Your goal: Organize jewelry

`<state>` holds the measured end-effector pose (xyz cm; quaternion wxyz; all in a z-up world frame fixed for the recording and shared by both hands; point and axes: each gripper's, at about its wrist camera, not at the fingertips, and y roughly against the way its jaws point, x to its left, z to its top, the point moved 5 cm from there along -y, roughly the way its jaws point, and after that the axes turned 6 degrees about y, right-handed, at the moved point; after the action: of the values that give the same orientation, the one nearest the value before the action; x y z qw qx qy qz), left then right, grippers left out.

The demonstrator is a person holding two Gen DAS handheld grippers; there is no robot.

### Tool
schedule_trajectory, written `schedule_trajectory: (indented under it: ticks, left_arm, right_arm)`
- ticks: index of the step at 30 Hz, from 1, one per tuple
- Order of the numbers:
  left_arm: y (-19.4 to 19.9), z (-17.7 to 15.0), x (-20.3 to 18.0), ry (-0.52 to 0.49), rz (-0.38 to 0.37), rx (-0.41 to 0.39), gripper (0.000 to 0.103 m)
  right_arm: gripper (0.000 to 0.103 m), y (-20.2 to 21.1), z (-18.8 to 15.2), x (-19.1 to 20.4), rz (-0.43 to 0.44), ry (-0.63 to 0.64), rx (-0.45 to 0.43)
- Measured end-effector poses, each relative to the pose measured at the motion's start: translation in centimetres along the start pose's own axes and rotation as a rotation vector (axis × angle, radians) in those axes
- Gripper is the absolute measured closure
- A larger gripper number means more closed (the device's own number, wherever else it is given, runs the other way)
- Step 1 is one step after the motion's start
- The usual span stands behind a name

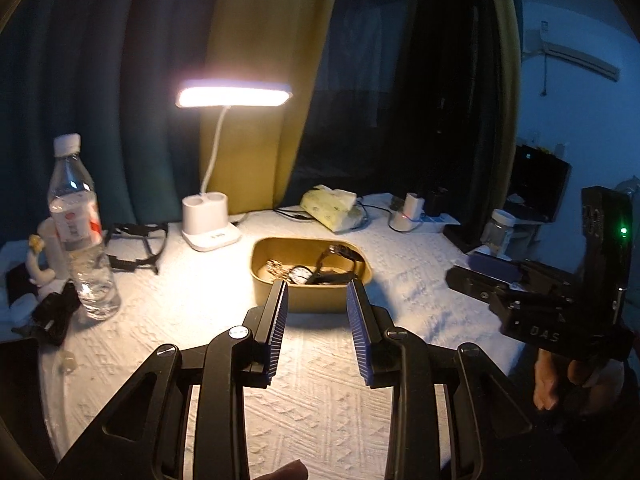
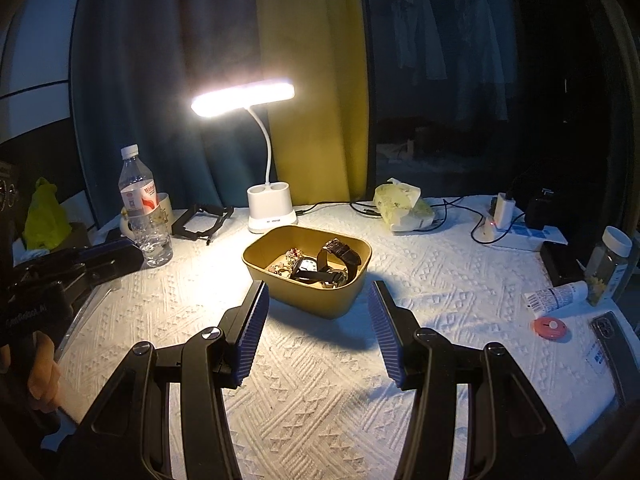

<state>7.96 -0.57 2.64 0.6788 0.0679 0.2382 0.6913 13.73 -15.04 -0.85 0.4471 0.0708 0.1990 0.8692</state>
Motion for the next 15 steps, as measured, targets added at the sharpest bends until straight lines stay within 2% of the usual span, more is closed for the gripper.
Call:
schedule_trajectory:
  ticks: [15]
  left_arm:
    - [0.15,0.32,0.53,0.006,0.021,-0.002,0.070]
  right_arm:
    - [0.051,0.03,-0.11,-0.16,-0.008,0.000,0.004]
